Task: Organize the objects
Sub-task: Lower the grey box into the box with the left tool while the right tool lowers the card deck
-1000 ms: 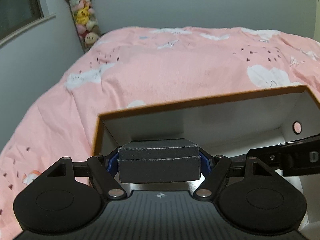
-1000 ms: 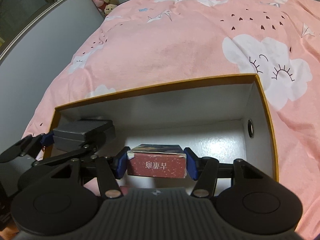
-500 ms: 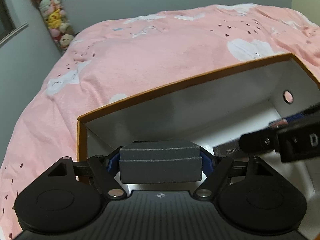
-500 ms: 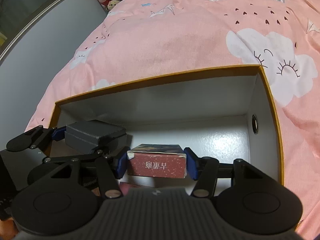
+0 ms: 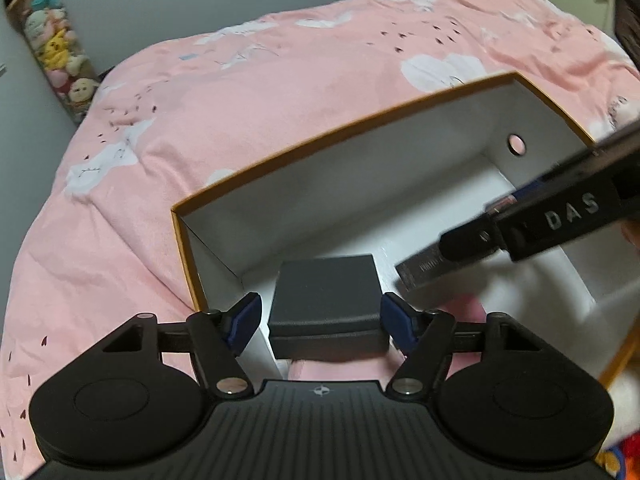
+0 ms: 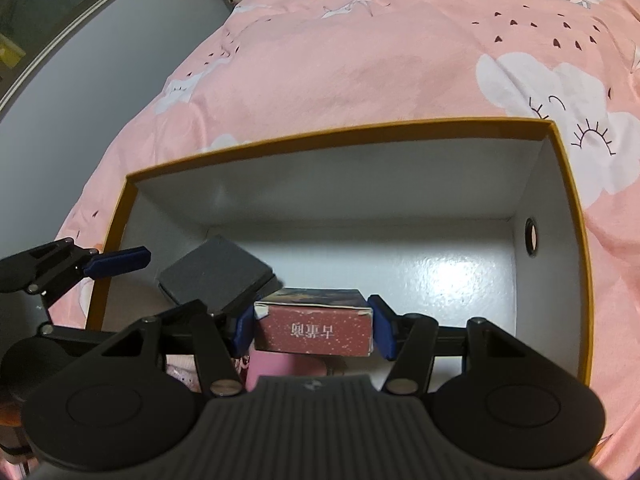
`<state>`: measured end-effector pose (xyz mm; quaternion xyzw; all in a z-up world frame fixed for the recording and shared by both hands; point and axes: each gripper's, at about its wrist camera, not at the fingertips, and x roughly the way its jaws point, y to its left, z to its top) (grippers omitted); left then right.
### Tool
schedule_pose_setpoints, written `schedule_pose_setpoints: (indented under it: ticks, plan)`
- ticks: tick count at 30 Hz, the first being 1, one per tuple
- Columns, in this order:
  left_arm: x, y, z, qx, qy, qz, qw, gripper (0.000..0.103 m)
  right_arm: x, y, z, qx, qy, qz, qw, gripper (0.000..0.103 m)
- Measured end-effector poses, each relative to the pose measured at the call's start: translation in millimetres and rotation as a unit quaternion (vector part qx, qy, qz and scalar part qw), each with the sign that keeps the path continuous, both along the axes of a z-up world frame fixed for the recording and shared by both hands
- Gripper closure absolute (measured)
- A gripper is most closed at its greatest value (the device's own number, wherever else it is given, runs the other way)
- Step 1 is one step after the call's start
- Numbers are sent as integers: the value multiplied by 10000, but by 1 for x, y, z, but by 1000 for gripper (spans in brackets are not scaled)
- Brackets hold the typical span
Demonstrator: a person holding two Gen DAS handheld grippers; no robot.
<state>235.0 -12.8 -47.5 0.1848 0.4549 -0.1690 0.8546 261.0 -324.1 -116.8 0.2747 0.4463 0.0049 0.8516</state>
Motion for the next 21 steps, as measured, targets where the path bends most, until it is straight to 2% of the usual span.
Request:
schedule_pose_setpoints:
  ticks: [2,8,15,18,20,21]
  plan:
    - [-1,-3,-1,74,2,-85,9999,34,1,1,-1,13,-13,7,10000,44]
    - [2,-14,-10,112,144,-184,9997,50,5,5,0,122,-82,1,9999,44]
    - [5,-17,-16,142,170,-140,9997,50,17,7,-1,383,-136,-90,9991,44]
    - [12,-16,-19,169,140,27,9998,56,24,9,0,390,-202,-93,9990,44]
    - [17,-15,-22,156,183,132,9996,69,29,11,1,385,-218,-81,9990,44]
    - [21,-14,-25,136,257,191,9994,71,30,12,2,361,-228,-80,9991,44]
